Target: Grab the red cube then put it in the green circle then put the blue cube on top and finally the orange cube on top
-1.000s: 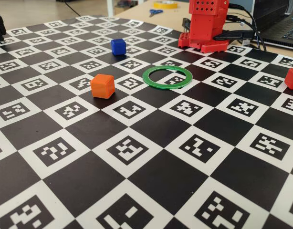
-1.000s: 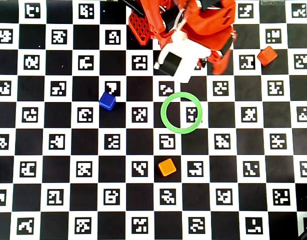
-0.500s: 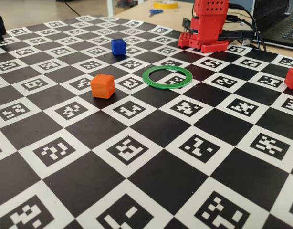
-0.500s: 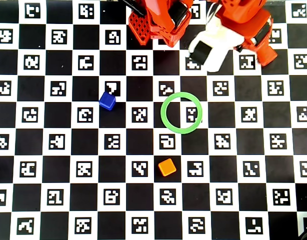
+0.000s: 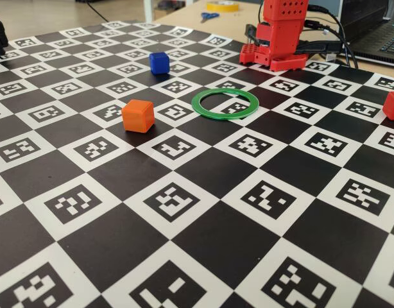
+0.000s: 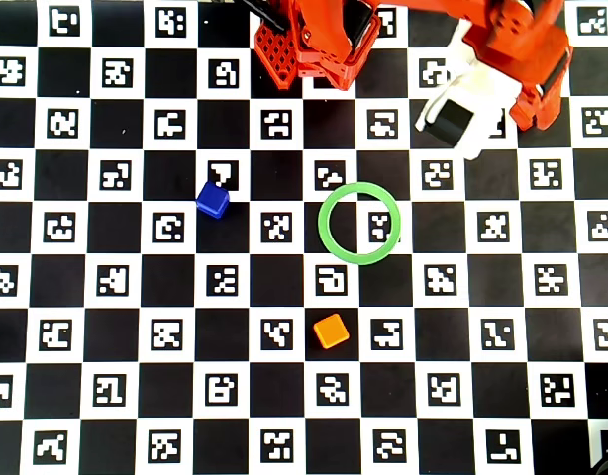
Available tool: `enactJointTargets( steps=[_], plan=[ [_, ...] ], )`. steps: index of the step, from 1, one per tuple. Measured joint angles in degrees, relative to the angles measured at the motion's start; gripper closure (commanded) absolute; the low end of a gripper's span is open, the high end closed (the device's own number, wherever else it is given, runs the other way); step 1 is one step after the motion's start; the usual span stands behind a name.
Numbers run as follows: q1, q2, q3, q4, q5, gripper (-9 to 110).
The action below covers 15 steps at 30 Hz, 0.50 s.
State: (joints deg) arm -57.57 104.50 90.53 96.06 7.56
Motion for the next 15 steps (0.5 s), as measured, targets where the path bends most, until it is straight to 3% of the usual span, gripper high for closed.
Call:
enactJointTargets(
  steps=[6,15],
  plan=[
    [-3.8,-0.8,-3.7,0.5,10.7,72],
    [-11.4,-0.8,5.4,-8.7,9.2,77]
  ],
)
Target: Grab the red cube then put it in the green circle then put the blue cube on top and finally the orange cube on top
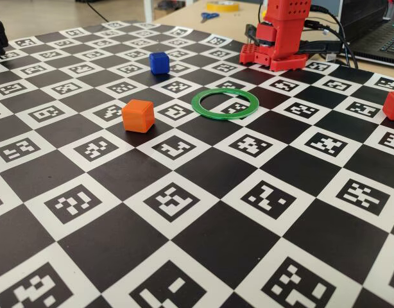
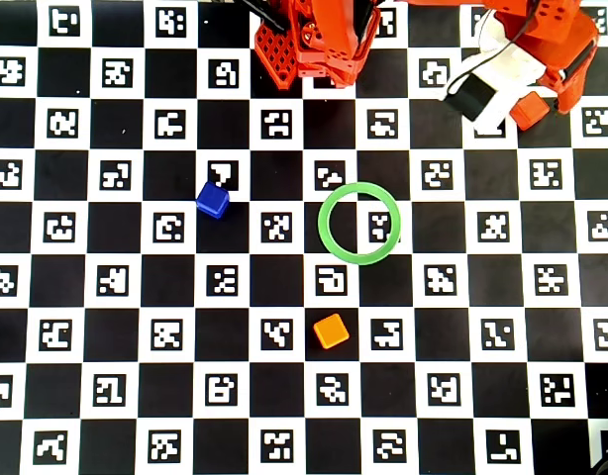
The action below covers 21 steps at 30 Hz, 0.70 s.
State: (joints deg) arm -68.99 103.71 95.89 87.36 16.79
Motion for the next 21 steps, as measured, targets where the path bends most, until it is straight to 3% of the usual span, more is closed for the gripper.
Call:
enactJointTargets(
  steps=[5,13,21],
  plan=[
    [-0.4,1.9,7.4,-5.6,4.0,77],
    [-3.3,6.2,13.6,-9.6,17.5,49],
    [-7.0,3.6,16.2,-16.5,24.3,48]
  ],
)
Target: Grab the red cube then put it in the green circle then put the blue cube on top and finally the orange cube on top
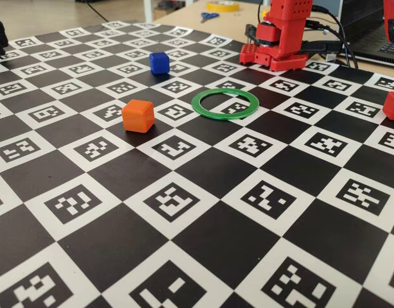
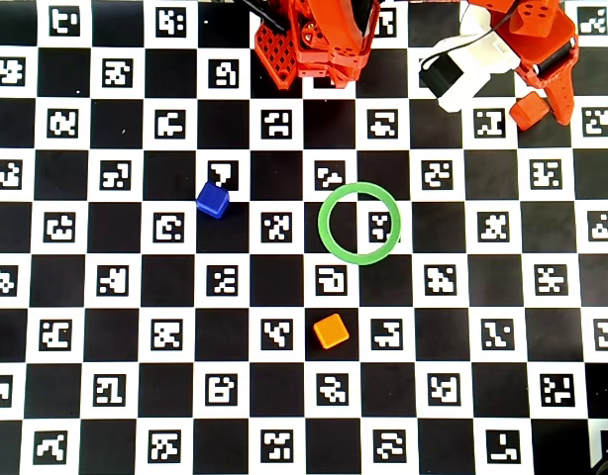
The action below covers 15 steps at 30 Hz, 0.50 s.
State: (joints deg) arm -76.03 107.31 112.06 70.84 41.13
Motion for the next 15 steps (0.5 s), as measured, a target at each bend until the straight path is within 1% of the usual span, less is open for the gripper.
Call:
enactJointTargets(
  steps=[10,15],
  plan=[
    [-2.1,-13.9,0.0,-6.9,3.1,49],
    [-2.1,-17.3,0.0,-9.8,3.1,49]
  ],
)
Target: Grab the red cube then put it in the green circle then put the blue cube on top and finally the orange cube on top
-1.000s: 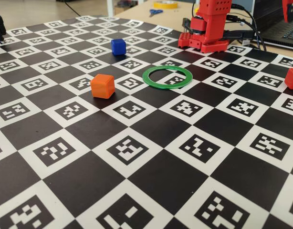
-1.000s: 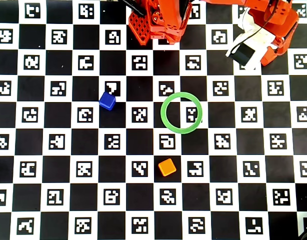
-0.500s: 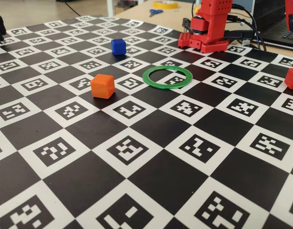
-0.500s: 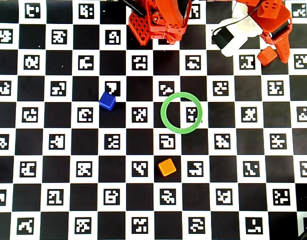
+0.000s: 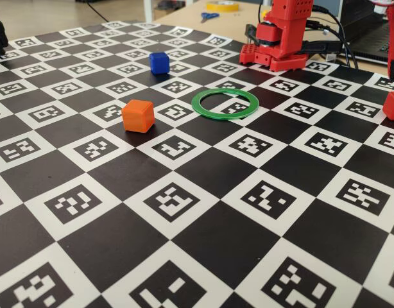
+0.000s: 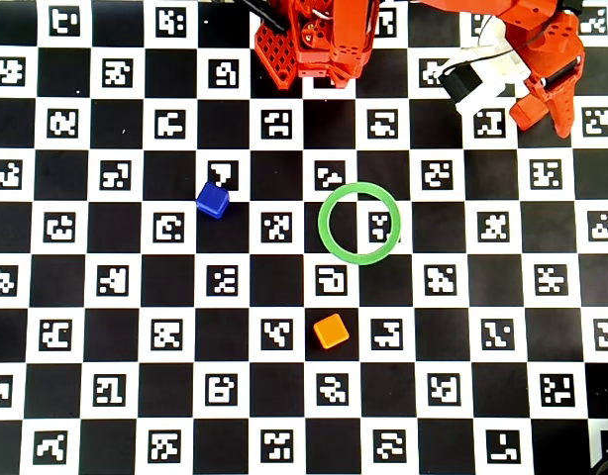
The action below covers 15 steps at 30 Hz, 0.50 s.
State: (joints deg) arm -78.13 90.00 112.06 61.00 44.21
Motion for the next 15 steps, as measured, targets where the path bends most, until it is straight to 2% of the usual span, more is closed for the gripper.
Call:
enactJointTargets(
  steps=[15],
  plan=[
    [1.1,-6.3,0.0,-4.9,-1.6,54]
  ],
)
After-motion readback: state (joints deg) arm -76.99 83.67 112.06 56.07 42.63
